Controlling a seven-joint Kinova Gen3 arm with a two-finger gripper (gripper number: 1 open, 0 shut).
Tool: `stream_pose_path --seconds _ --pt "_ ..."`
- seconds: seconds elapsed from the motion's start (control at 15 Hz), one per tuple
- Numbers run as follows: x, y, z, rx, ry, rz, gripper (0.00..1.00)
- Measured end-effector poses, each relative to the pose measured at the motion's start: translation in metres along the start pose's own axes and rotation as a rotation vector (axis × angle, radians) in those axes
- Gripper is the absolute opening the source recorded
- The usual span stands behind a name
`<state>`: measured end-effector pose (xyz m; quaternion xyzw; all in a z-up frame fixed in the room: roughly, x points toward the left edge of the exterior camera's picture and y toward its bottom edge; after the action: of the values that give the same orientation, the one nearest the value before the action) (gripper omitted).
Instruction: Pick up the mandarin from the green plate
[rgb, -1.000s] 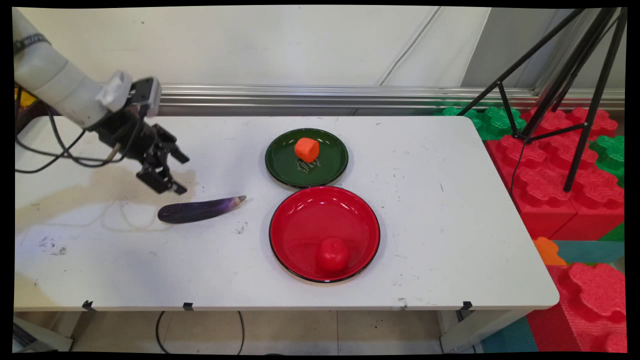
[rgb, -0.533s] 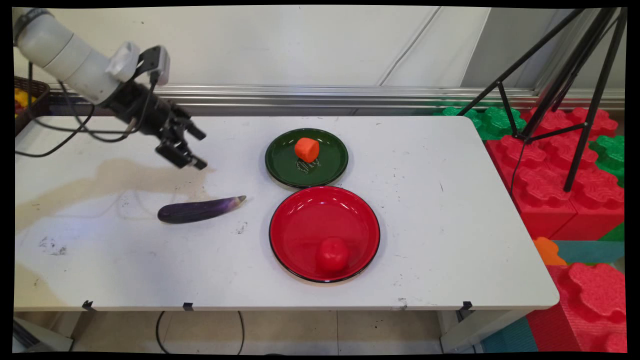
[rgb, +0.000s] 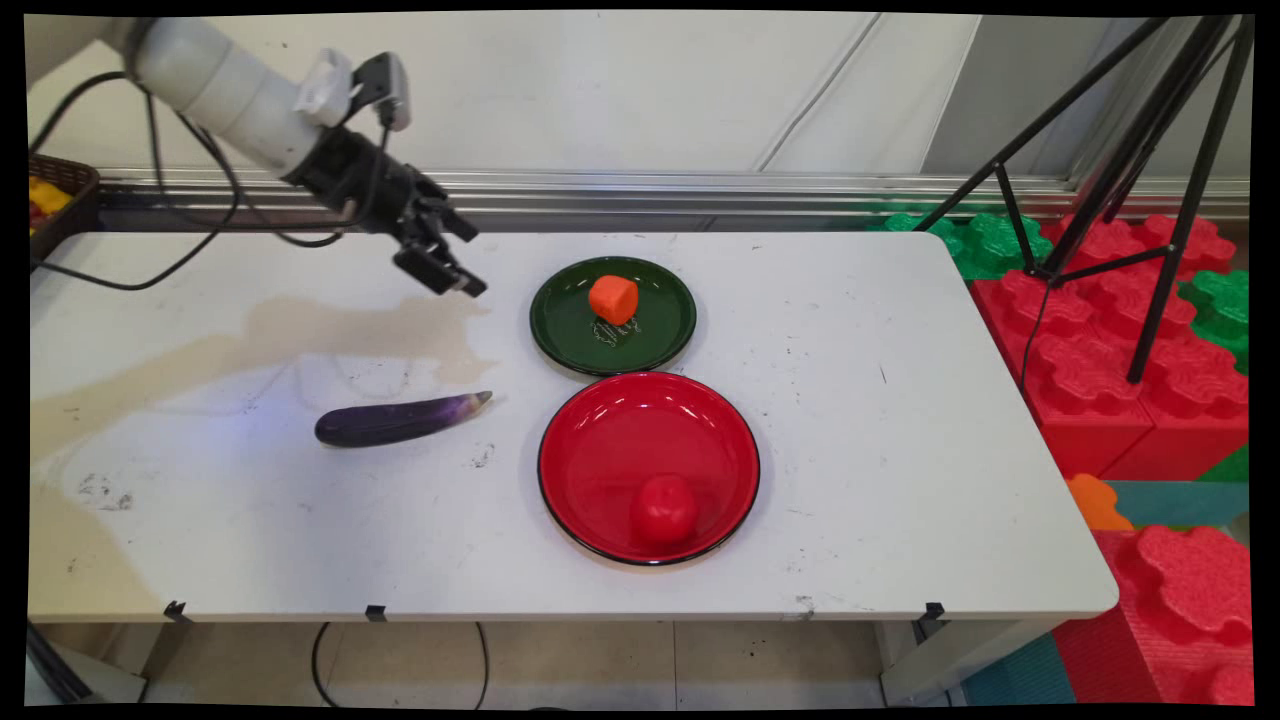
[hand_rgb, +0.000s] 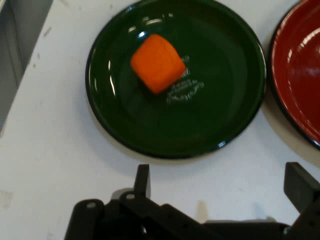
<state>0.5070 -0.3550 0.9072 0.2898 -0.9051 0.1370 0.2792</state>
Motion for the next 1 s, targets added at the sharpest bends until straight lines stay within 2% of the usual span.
stream_pose_path --seconds 0.33,1.0 --pt "0.016 -0.009 0.033 0.001 0.013 -0.006 1.0" --pt "0.035 -0.02 0.112 0.0 -0.013 -0.015 1.0"
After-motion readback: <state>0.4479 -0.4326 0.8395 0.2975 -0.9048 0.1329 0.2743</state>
